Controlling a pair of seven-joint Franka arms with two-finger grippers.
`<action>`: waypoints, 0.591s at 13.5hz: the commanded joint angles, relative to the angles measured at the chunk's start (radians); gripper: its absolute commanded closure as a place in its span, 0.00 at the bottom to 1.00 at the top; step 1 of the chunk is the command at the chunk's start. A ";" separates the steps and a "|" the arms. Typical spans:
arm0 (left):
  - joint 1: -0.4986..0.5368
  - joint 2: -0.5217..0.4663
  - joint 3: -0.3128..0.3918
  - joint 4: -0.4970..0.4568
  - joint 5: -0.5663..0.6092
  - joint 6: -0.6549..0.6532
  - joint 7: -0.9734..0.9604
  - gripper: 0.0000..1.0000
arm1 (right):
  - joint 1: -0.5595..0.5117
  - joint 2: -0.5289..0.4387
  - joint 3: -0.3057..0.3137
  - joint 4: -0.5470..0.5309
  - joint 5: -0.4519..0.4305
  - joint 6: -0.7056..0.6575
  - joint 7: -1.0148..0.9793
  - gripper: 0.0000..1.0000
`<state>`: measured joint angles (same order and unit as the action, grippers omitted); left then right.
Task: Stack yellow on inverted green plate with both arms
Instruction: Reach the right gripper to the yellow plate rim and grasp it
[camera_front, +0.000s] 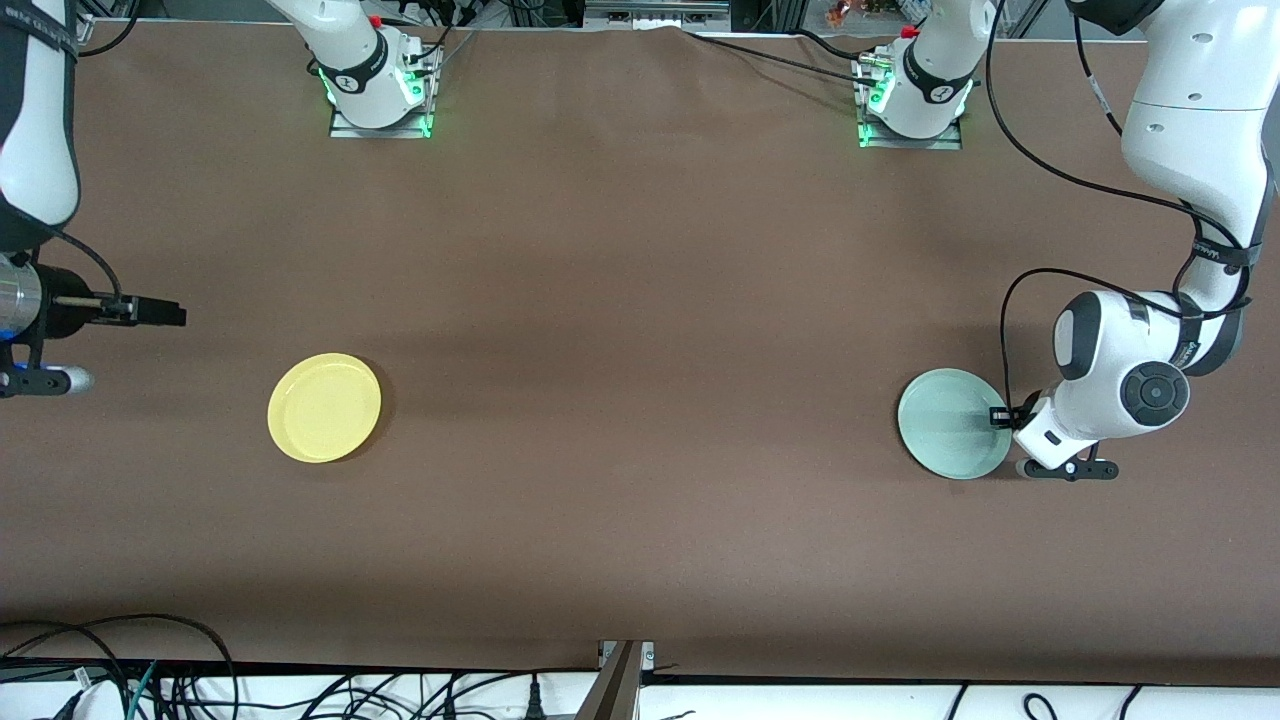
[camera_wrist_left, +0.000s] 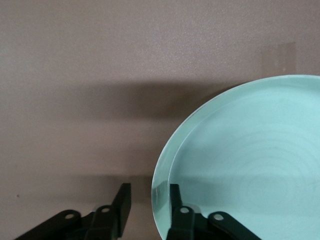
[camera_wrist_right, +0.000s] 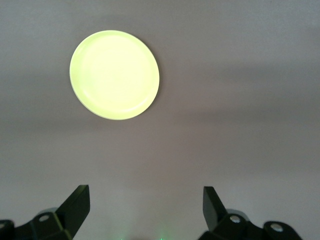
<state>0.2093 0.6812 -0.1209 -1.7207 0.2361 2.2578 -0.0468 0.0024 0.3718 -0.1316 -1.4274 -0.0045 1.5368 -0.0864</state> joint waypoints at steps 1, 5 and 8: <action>0.015 -0.006 -0.014 -0.005 0.006 0.002 0.015 0.67 | -0.024 0.076 0.009 0.009 0.033 0.058 -0.013 0.00; 0.013 -0.006 -0.014 -0.005 0.006 0.002 0.015 0.78 | -0.044 0.150 0.009 -0.063 0.072 0.218 -0.013 0.00; 0.012 -0.006 -0.016 -0.005 0.006 0.002 0.015 0.87 | -0.044 0.187 0.010 -0.148 0.073 0.388 -0.013 0.00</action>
<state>0.2093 0.6811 -0.1236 -1.7213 0.2360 2.2579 -0.0468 -0.0303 0.5603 -0.1317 -1.5142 0.0504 1.8408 -0.0864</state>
